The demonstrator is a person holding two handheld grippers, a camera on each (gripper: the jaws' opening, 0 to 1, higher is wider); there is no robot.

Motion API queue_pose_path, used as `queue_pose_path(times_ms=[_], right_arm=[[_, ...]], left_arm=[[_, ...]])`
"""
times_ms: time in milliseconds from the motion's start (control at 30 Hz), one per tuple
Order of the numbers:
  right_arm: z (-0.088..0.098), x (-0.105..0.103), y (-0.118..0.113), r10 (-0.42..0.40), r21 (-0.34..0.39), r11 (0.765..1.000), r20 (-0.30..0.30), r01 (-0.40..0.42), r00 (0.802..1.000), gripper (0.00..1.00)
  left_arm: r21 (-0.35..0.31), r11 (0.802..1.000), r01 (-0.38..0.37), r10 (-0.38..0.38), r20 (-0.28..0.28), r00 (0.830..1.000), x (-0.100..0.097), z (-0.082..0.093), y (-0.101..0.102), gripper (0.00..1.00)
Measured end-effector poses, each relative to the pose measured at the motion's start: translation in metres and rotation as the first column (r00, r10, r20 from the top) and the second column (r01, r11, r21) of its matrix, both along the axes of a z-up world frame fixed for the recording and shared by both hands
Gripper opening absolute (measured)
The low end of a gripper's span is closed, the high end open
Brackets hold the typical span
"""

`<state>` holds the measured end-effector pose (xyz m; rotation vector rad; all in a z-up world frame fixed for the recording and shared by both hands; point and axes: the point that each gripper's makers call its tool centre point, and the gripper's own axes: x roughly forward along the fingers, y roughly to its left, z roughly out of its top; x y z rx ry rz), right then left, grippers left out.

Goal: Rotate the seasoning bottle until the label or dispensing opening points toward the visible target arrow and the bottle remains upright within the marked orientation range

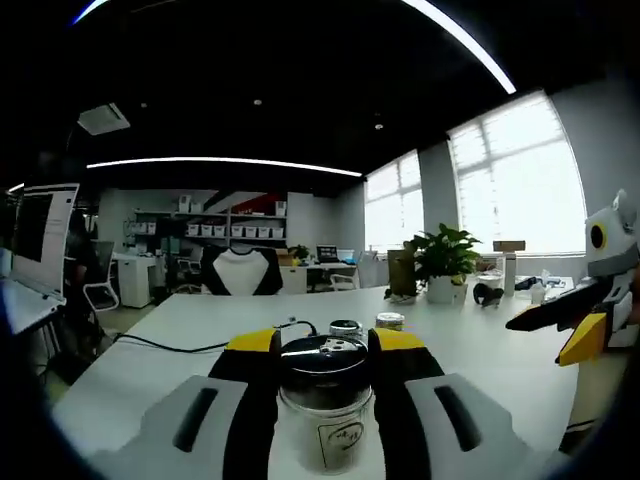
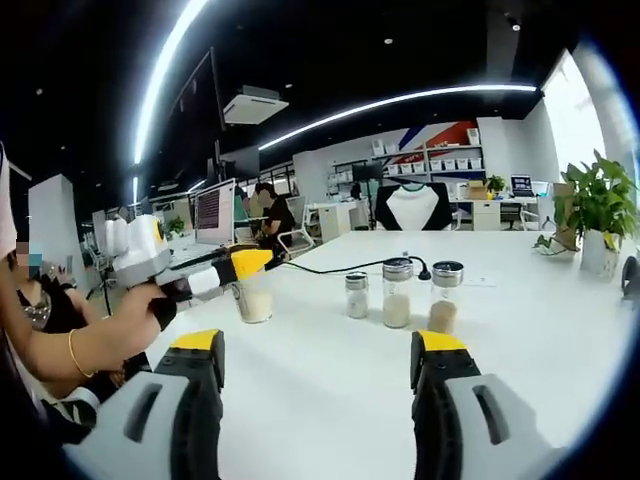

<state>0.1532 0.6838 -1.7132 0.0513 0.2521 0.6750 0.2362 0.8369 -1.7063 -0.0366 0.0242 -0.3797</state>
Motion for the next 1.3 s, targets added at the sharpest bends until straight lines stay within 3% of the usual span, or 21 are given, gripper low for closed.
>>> queue_pose_path(times_ms=[200,333,633,967,1000,1300], right_arm=[[0.001,0.002,-0.007,-0.017,-0.008,1.0,-0.002,0.017,1.0,0.76],[0.004,0.004,-0.009,-0.027,-0.01,1.0,0.006,0.027,1.0,0.76],[-0.004,0.001,-0.013,-0.026,-0.02,0.999,-0.008,0.026,1.0,0.78],[-0.007,0.001,-0.016,-0.033,-0.027,0.999,-0.024,0.033,0.999,0.73],[-0.006,0.002,-0.015,-0.032,-0.028,0.999,-0.023,0.031,0.999,0.73],[-0.01,0.003,-0.015,-0.028,-0.041,0.999,-0.029,0.026,0.999,0.73]], left_arm=[[0.015,1.0,-0.022,0.021,0.011,1.0,0.009,-0.022,0.014,0.37],[0.044,0.998,-0.044,0.046,-0.038,0.998,0.017,-0.039,0.025,0.37],[0.004,0.996,-0.088,0.088,-0.072,0.993,0.022,-0.06,0.04,0.37],[0.078,0.994,-0.079,0.087,-0.106,0.991,0.022,-0.093,0.041,0.37],[0.049,0.994,-0.095,0.099,-0.097,0.99,0.022,-0.09,0.043,0.37],[0.068,0.993,-0.092,0.098,-0.086,0.991,0.026,-0.09,0.044,0.37]])
